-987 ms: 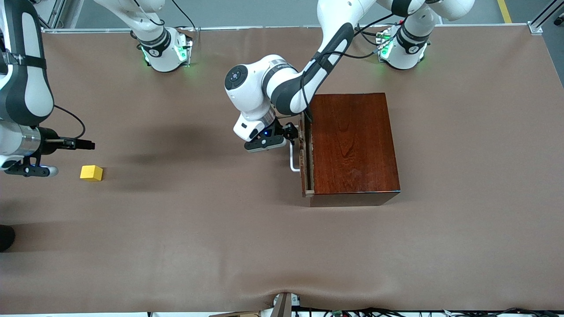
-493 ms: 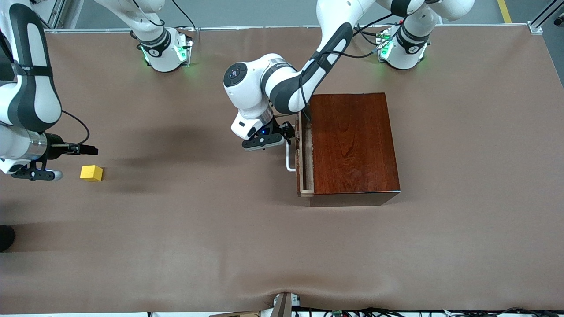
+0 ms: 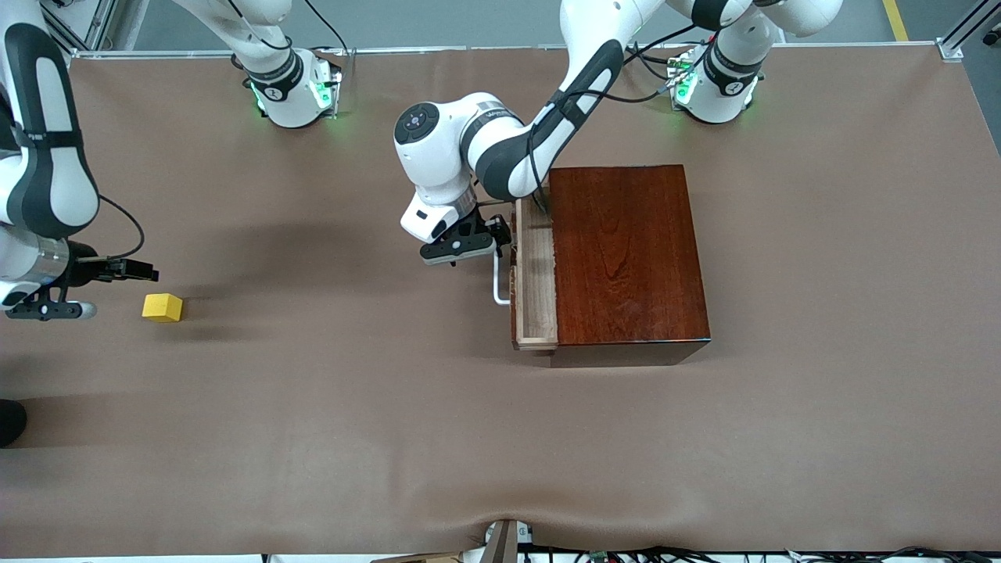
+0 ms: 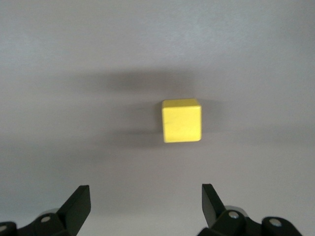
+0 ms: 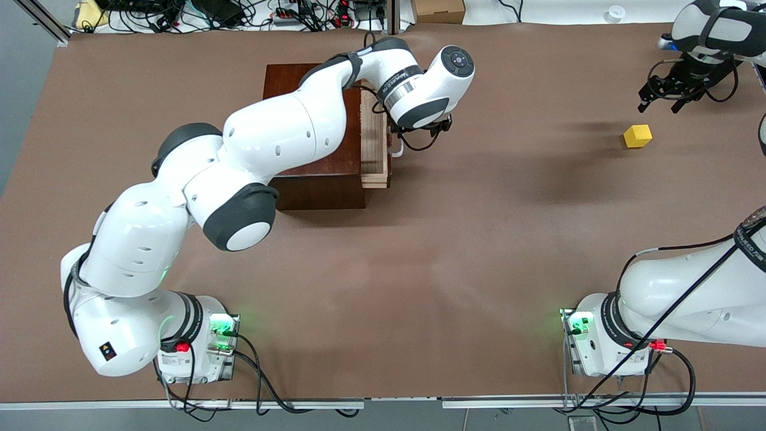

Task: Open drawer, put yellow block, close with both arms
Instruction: 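Pull the drawer open with the left gripper while the right gripper descends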

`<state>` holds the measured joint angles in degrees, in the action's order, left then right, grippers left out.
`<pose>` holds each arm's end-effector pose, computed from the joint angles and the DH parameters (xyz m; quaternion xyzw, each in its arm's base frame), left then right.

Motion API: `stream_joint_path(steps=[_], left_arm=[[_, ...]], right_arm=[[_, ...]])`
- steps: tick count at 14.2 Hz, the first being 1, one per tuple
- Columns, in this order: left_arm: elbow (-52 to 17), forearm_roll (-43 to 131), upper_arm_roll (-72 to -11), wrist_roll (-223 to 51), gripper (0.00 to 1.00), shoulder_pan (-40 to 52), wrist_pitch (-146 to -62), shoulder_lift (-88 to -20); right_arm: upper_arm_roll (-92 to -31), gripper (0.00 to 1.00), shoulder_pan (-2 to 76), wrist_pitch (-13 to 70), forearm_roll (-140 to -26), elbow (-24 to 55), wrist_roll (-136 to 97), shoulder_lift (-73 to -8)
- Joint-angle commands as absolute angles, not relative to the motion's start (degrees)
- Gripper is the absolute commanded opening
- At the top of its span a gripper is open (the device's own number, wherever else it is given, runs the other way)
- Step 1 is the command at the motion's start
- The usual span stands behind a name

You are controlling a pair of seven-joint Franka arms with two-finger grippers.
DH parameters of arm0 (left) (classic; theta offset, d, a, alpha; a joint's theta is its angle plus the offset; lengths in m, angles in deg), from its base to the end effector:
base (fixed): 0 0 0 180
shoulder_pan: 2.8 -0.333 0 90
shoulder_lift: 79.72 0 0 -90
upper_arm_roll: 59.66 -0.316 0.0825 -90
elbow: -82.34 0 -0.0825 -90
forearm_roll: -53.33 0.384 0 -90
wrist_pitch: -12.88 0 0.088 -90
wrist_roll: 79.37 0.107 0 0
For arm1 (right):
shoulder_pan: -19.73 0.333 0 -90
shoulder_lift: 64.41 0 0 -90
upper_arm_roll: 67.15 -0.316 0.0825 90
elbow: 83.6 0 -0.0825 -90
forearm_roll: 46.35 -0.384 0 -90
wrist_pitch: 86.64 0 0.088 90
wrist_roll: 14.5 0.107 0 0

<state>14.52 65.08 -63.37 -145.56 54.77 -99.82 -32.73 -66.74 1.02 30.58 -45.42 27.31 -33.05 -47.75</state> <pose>0.4450 -0.6102 0.2945 -0.9914 -0.0558 -0.0929 0.0739 0.5588 -0.1945 0.3223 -0.9959 0.0005 0.0879 0.0217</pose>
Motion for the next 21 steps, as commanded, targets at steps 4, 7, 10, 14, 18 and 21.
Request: stream_joint_path(steps=[4, 7, 10, 14, 18, 21], left_arm=[[16.4, 63.0, -62.8, -148.6, 1.00, 54.9, -105.2, -30.3], [16.4, 62.1, -63.1, -148.8, 1.00, 54.9, -107.8, -30.2], [16.5, 62.1, -63.1, -148.9, 1.00, 54.9, -108.5, -30.2], [17.0, 61.4, -62.9, -149.5, 1.00, 54.9, -109.6, -30.2], [18.0, 60.6, -62.8, -149.9, 1.00, 54.9, -110.6, -29.9], [18.5, 59.7, -62.7, -150.1, 1.00, 54.9, -111.2, -30.0]], right_arm=[[-67.7, 1.00, -1.5, 36.3, -44.8, 27.4, -35.5, -44.0], [-67.7, 1.00, -1.3, 37.6, -43.1, 27.5, -35.9, -43.1], [-67.8, 1.00, -2.1, 39.4, -42.7, 28.1, -37.8, -41.4], [-67.8, 1.00, -2.6, 42.8, -42.7, 28.1, -39.1, -39.7], [-67.8, 1.00, -2.7, 45.1, -42.7, 28.1, -39.0, -38.4], [-67.8, 0.94, -2.2, 46.3, -42.7, 28.1, -38.5, -37.7]])
